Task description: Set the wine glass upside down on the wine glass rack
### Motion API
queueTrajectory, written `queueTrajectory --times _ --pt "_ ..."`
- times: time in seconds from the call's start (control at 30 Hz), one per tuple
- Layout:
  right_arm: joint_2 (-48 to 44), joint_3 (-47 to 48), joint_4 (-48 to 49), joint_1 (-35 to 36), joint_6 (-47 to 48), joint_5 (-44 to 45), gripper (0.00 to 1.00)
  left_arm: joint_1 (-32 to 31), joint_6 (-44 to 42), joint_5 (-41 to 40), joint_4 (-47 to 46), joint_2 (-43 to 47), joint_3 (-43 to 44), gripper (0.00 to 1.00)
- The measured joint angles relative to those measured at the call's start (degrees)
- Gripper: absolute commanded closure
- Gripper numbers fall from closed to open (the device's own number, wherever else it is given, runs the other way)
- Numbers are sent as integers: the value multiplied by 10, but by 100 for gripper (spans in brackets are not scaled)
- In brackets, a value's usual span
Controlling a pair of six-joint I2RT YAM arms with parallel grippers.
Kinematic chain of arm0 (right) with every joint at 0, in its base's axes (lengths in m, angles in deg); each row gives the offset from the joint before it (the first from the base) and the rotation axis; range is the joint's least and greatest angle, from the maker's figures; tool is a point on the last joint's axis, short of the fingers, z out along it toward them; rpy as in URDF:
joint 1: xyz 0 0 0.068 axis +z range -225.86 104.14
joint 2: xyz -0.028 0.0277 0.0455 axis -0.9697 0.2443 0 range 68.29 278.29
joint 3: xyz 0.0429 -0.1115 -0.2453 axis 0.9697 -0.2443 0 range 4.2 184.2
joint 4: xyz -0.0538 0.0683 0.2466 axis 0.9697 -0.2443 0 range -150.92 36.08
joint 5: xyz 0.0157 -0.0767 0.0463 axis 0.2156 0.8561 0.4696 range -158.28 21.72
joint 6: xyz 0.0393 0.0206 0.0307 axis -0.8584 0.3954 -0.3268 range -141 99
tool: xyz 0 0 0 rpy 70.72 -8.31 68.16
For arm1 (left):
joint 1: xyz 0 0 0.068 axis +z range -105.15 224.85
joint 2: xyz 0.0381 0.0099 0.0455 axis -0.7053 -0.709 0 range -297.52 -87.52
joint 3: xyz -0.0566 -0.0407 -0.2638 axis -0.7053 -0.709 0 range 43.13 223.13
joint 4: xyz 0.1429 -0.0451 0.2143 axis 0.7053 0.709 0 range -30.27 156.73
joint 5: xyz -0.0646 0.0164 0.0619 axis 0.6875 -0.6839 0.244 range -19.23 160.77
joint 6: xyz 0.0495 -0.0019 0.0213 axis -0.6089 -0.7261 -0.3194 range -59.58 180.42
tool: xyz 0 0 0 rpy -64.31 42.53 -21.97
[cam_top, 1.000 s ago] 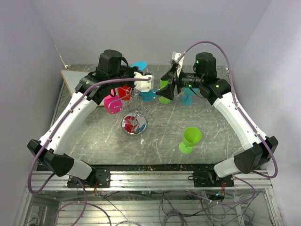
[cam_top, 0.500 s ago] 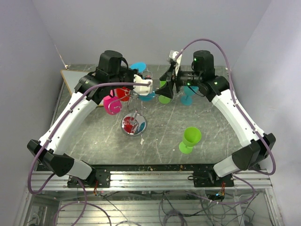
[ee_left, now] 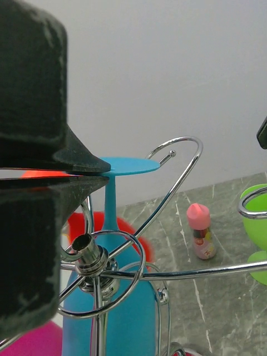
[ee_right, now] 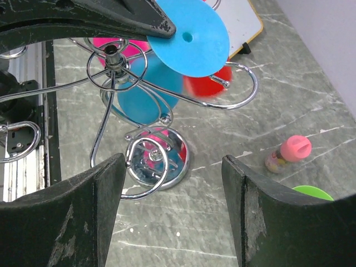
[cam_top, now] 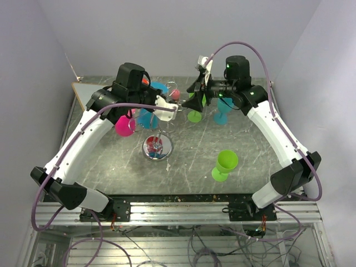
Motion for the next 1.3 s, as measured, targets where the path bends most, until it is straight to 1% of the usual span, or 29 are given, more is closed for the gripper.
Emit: queueTrajectory --times 0.57,0.9,1.3 --pt "3 9 -12 1 2 0 33 0 10 -7 1 10 -2 93" --pt "5 12 -14 1 5 2 33 0 28 -53 -66 21 -43 93" --pt "10 19 -20 1 7 2 34 -2 27 -114 -151 26 -86 93"
